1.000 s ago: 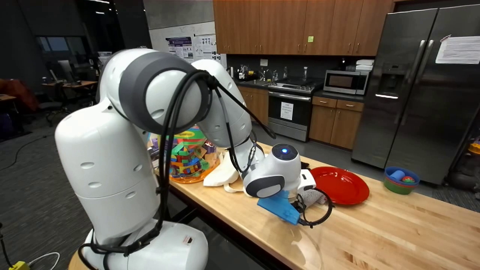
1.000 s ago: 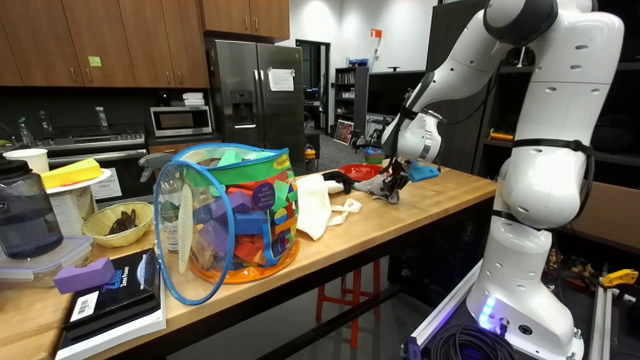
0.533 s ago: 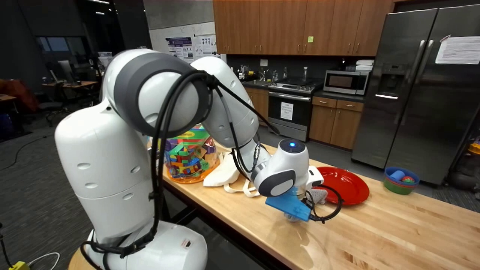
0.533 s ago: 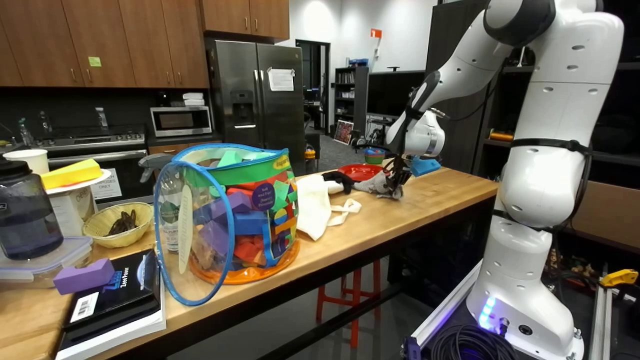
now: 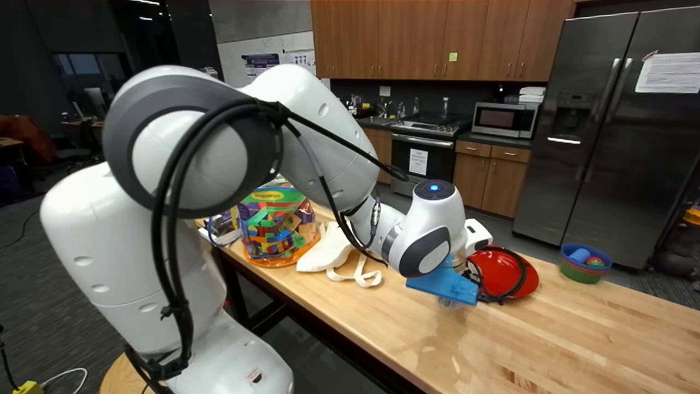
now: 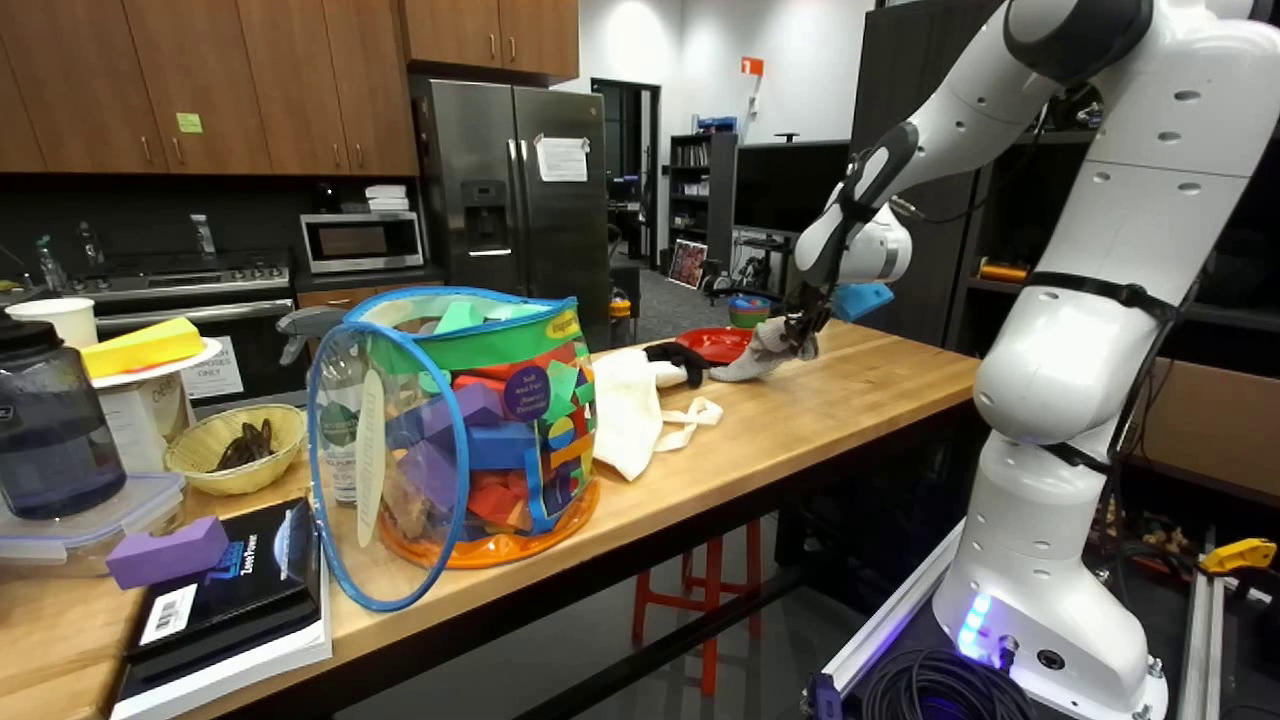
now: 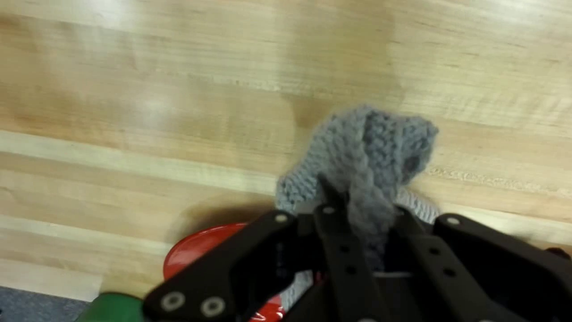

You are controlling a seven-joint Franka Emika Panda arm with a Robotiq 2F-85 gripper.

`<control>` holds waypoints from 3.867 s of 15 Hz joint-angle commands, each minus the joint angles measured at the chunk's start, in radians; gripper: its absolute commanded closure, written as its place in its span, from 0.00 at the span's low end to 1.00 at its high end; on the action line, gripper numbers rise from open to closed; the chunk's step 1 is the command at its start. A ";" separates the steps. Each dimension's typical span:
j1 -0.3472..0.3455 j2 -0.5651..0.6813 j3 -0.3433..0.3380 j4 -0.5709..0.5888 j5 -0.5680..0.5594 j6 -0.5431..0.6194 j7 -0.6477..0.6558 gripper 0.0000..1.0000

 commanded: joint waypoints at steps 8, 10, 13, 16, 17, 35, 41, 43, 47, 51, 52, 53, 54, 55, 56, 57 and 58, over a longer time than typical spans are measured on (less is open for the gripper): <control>-0.292 -0.169 0.024 -0.012 -0.055 -0.078 0.037 0.96; -0.324 -0.194 0.009 -0.022 -0.054 -0.084 0.028 0.96; -0.341 -0.212 -0.002 -0.021 -0.046 -0.086 0.023 0.96; -0.337 -0.236 0.009 -0.024 -0.053 -0.068 0.022 0.96; -0.346 -0.221 0.019 -0.007 -0.063 -0.058 0.037 0.96; -0.179 0.088 0.218 0.362 -0.062 -0.146 0.267 0.96; -0.095 0.083 0.302 0.414 -0.067 -0.163 0.257 0.96; -0.066 0.074 0.331 0.427 -0.067 -0.163 0.255 0.96; -0.002 0.054 0.384 0.444 -0.028 -0.173 0.219 0.96; 0.024 0.043 0.400 0.438 -0.029 -0.168 0.208 0.96; 0.018 0.043 0.393 0.438 -0.031 -0.170 0.210 0.96; 0.004 0.042 0.381 0.434 -0.041 -0.171 0.219 0.96; -0.012 0.044 0.367 0.434 -0.050 -0.173 0.228 0.96; -0.032 0.042 0.347 0.425 -0.054 -0.172 0.232 0.96; -0.052 0.044 0.328 0.424 -0.061 -0.173 0.240 0.96; -0.078 0.044 0.306 0.418 -0.074 -0.171 0.249 0.96; -0.102 0.047 0.284 0.416 -0.081 -0.171 0.253 0.96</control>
